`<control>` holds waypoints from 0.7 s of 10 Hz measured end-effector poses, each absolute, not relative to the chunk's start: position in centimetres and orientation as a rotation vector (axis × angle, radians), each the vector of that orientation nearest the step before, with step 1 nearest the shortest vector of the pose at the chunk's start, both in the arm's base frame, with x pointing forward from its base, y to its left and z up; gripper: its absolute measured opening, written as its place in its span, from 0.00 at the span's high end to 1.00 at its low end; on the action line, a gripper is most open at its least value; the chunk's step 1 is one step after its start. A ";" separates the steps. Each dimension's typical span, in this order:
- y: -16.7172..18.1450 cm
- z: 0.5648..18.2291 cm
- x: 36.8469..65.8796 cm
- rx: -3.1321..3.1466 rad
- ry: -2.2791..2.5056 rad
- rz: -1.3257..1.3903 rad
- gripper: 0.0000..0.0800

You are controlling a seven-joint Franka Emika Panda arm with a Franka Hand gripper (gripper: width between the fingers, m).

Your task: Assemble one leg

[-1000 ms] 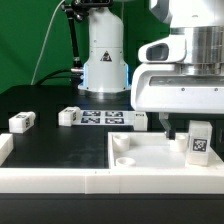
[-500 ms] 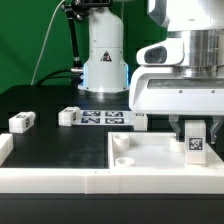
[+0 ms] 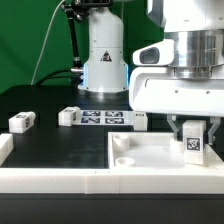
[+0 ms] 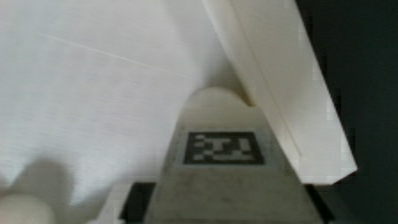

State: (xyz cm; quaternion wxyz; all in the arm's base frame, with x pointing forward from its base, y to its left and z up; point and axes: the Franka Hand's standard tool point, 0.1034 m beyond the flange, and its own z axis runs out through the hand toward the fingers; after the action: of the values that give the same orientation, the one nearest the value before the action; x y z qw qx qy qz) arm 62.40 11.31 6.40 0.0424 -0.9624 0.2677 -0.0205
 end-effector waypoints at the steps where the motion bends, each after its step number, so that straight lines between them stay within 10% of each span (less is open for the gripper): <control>1: 11.3 6.3 62.4 -2.861 1.030 -0.049 0.64; 7: 11.4 6.2 62.2 -2.381 1.851 0.029 0.64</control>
Offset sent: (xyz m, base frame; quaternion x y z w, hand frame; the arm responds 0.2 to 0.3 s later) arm -0.0025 -0.0012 -0.0025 -0.0050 0.0011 0.2801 0.9600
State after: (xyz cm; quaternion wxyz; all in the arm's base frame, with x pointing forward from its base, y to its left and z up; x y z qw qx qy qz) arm 62.22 11.45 6.21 0.0629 -0.7878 0.6126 0.0097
